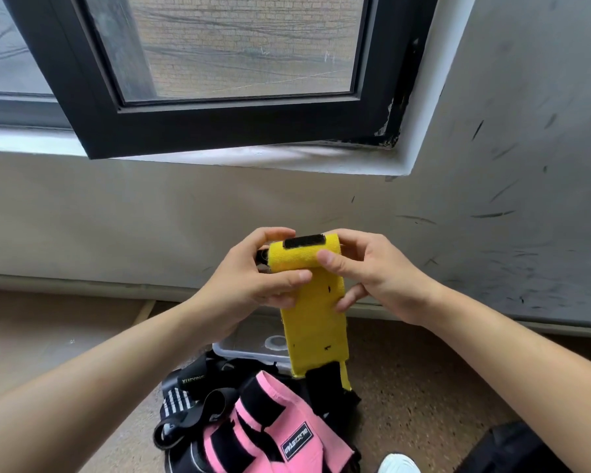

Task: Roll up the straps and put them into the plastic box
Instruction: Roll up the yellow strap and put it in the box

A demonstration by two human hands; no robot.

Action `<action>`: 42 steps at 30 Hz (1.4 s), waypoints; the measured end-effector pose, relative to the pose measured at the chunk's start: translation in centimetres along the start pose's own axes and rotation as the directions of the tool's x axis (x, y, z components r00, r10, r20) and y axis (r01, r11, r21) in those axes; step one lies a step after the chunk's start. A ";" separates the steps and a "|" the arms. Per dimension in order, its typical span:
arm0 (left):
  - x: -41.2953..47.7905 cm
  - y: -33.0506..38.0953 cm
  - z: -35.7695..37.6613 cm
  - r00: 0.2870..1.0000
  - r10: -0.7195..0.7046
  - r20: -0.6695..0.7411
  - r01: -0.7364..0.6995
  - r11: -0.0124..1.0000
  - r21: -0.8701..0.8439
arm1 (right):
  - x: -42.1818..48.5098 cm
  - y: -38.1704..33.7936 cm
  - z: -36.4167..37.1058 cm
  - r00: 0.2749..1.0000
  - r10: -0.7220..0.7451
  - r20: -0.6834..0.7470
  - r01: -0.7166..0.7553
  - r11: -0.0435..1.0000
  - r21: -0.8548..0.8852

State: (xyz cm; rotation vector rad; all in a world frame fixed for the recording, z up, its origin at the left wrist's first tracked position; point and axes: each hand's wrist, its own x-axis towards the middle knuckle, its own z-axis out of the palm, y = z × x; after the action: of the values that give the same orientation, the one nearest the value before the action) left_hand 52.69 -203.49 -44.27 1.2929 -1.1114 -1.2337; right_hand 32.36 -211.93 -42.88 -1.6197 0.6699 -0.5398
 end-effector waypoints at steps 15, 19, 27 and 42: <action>0.0 0.5 0.0 0.998 -0.041 -0.040 0.036 0.993 -0.116 | 0.2 0.2 -0.1 0.997 0.073 0.023 -0.073 0.997 0.034; 0.0 0.2 0.2 0.996 0.060 -0.069 -0.063 0.997 -0.042 | 0.3 0.0 0.2 0.987 0.155 0.052 -0.156 0.988 0.010; 0.0 0.2 0.0 0.977 0.209 -0.045 -0.206 0.976 0.066 | -0.1 -0.3 0.4 0.988 0.148 0.036 -0.150 0.988 0.048; -0.3 0.9 0.0 0.981 -0.192 -0.019 0.192 0.981 -0.008 | 0.2 0.8 0.1 0.997 0.036 0.061 -0.044 0.990 0.135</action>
State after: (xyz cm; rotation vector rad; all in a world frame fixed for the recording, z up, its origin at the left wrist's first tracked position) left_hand 52.66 -203.28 -43.38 1.4309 -0.9850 -1.3612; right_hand 32.45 -212.05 -43.69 -1.4859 0.6077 -0.4959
